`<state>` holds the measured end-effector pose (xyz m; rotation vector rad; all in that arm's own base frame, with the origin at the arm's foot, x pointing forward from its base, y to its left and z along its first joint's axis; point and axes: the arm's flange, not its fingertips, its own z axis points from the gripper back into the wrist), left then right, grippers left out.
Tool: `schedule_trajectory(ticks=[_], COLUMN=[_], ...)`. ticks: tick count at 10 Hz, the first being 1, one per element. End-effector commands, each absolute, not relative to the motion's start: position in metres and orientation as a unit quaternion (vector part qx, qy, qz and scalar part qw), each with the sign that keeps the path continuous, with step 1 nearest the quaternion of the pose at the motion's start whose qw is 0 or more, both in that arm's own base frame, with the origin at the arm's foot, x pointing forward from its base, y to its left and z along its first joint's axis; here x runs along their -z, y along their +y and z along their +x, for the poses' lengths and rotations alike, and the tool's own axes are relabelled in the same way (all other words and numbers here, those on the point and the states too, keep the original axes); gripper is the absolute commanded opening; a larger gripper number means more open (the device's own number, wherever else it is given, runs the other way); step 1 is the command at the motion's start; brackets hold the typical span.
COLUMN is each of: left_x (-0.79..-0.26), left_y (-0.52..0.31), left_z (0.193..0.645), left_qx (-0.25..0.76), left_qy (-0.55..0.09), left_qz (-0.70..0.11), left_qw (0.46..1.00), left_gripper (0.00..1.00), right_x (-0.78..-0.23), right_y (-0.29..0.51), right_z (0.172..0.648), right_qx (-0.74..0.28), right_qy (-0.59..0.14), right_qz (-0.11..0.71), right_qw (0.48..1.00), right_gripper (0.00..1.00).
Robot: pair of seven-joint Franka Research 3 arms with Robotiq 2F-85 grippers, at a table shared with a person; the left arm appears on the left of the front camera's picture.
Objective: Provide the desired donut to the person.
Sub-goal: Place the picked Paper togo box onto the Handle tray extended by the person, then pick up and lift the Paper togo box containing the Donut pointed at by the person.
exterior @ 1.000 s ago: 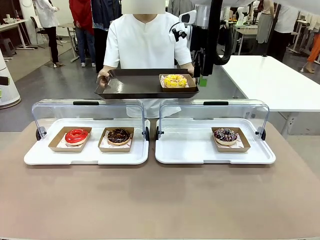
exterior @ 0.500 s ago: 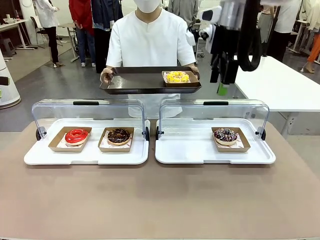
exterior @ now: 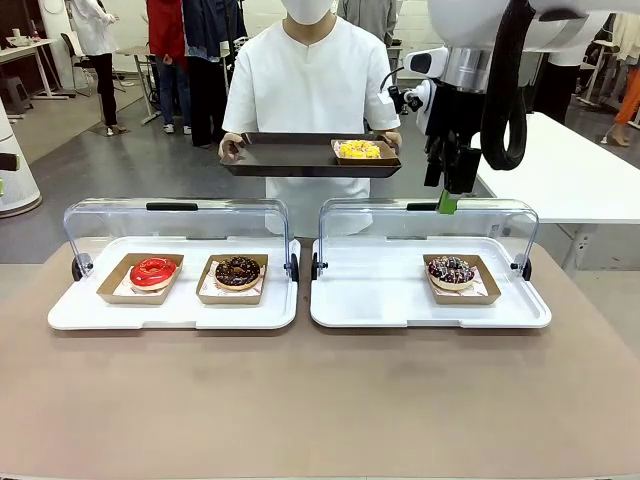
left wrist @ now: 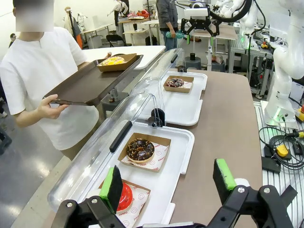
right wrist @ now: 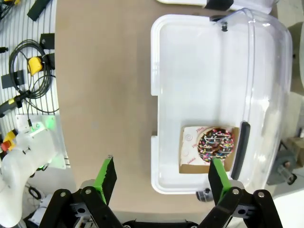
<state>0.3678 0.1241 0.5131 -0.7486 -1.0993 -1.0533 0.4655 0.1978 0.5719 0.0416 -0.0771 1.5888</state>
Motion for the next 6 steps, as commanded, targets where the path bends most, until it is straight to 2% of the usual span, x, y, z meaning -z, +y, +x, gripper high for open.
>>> schedule_trajectory(ticks=[1, 6], left_x=[-0.5139, -0.5139], left_y=[0.1248, 0.1248], left_z=[0.3681, 0.3681], left_qx=[0.464, 0.464], left_qy=[-0.492, -0.492], left_qz=[-0.330, -0.330], left_qw=[0.658, 0.658], left_gripper=[1.00, 1.00], right_x=[-0.5774, -0.5774], right_y=[0.1975, 0.1975], right_z=[0.4646, 0.4646], right_qx=[-0.714, -0.714], right_qy=[-0.033, -0.033], right_qz=[0.019, 0.019], right_qw=[0.700, 0.700], right_gripper=[1.00, 1.00])
